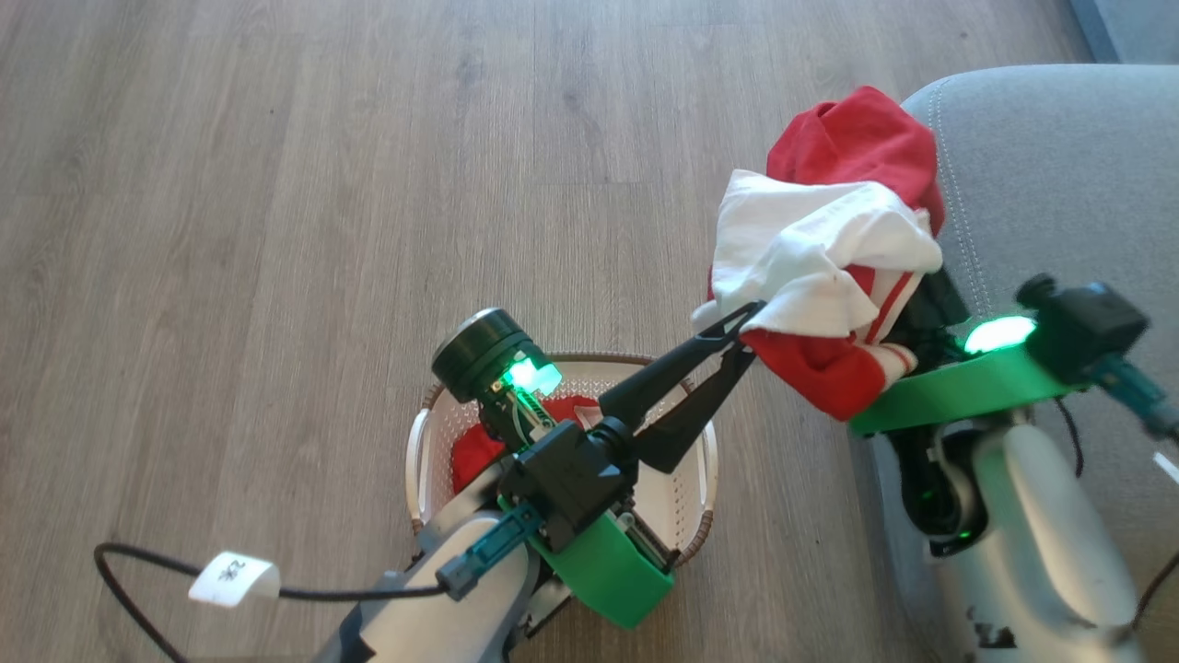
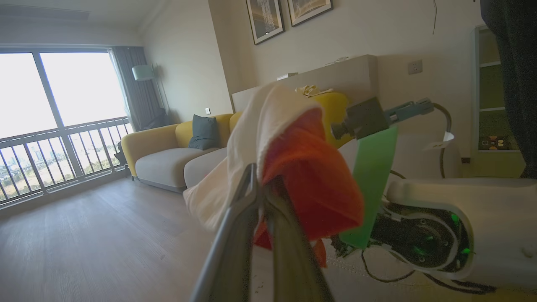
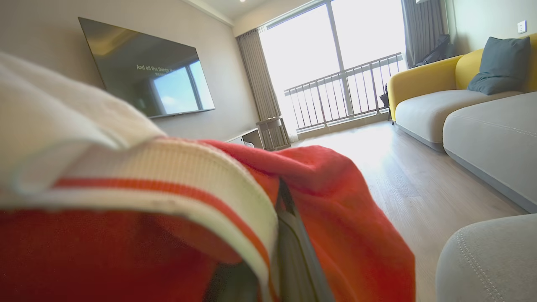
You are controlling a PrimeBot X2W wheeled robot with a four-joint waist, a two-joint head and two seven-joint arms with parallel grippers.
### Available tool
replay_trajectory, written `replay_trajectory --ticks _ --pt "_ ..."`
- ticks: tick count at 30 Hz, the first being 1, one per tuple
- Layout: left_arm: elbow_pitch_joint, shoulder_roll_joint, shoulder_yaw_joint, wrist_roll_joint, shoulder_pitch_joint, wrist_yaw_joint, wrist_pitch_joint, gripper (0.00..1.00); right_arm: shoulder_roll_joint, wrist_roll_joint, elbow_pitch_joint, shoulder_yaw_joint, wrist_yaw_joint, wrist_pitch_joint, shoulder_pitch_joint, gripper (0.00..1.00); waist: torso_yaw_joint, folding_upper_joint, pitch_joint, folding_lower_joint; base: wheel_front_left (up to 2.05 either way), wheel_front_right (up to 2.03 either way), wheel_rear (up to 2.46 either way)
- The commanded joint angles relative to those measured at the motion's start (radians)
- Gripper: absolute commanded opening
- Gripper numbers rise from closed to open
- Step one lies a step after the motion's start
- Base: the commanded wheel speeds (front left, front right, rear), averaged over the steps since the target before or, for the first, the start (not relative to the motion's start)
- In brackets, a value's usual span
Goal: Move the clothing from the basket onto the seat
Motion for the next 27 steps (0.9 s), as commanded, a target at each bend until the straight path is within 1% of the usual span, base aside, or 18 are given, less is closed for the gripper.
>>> replay_trajectory --ticks 1,4,7,16,22,23,25,26,27 --pt "-0.039 0.001 0.031 0.004 -0.046 0.003 -0.005 0.0 0.016 0.055 -0.066 0.004 0.007 -0.003 -0.017 0.0 0.0 0.0 0.0 0.0 0.0 0.0 0.0" --pt "-0.037 0.001 0.03 0.005 -0.045 0.006 -0.005 0.0 0.016 0.122 -0.091 0.006 0.007 -0.003 -0.013 0.0 0.0 0.0 0.0 0.0 0.0 0.0 0.0" --pt "-0.031 0.001 0.03 0.009 -0.044 0.008 -0.005 0.0 0.016 0.161 -0.113 0.022 0.007 -0.003 -0.014 0.0 -0.002 0.0 -0.001 0.0 0.0 0.0 0.0" --pt "-0.015 0.001 0.026 0.015 -0.038 0.006 -0.005 0.0 0.016 0.191 -0.175 0.083 0.007 -0.003 -0.017 0.0 -0.006 0.0 -0.004 0.0 0.0 0.0 0.0" --pt "0.012 0.001 0.029 0.021 -0.032 0.005 -0.005 0.0 0.016 0.205 -0.202 0.097 0.007 -0.003 -0.011 0.0 -0.006 0.0 -0.01 0.0 0.0 0.0 0.0" --pt "0.017 0.001 0.029 0.023 -0.032 0.006 -0.005 0.01 0.016 0.205 -0.204 0.096 0.007 -0.003 -0.01 0.0 -0.005 0.0 -0.01 0.0 0.0 0.0 0.0" --pt "0.031 0.001 0.032 0.023 -0.028 0.012 -0.005 0.36 0.016 0.207 -0.208 0.093 0.007 -0.003 -0.007 0.0 -0.003 0.0 -0.013 0.0 0.0 0.0 0.0" --pt "0.033 0.001 0.03 0.027 -0.031 0.011 -0.005 0.45 0.016 0.207 -0.21 0.091 0.007 -0.003 -0.006 0.0 -0.002 0.0 -0.014 0.0 0.0 0.0 0.0" --pt "0.032 0.001 0.029 0.029 -0.031 0.011 -0.005 0.59 0.016 0.204 -0.211 0.089 0.007 -0.003 -0.005 0.0 -0.001 0.0 -0.014 0.0 0.0 0.0 0.0"
